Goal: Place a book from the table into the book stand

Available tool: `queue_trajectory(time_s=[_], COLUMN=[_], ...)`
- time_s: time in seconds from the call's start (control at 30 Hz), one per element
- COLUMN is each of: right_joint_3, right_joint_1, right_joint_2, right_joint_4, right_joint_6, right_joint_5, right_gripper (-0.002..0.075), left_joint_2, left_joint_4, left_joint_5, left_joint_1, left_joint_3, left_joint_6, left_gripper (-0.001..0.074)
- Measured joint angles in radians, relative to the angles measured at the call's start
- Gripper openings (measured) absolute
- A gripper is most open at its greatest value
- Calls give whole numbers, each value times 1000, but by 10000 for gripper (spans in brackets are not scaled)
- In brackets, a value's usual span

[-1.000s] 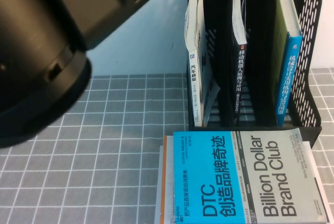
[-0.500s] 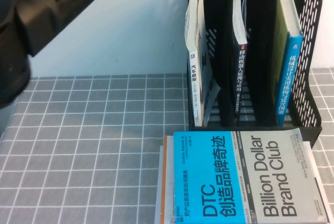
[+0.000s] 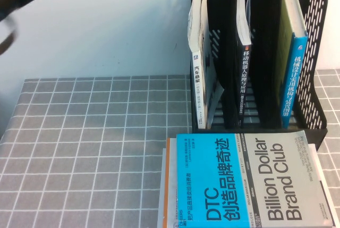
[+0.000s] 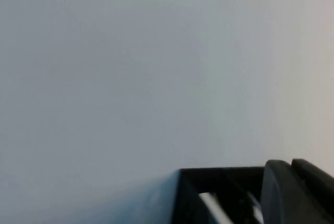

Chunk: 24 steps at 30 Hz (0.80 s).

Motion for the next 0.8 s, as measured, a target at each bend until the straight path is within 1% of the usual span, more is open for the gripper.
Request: queue_trajectory(time_s=[0.17,0.33,0.4,0.47,0.6,0.7,0.8], right_joint_3=[0,0,0,0,0,0,0], right_joint_1=[0,0,0,0,0,0,0], right_joint_2=[0,0,0,0,0,0,0], right_joint_4=[0,2,7,11,17,17,17], right_joint_6=[0,0,0,0,0,0,0], right_joint_5=[0,0,0,0,0,0,0], right_gripper=[-3,-3,-3,-3,-3,-3,-3], left_joint_2=[-200,-418,-508,-585,-741,-826,-871], left_joint_4=[26,25,-11,-94,-255,-289,-294], left_joint_5=[-107,-163,-191,-230,-268,-237,-207], left_joint_1=[80,140,179,224,318,377,405], left_joint_3=[258,548,658,741,884,952,982], left_joint_6=[-19,34,57,85,168,240,283], left_gripper=[-3,-3,-3,-3,-3,-3,-3])
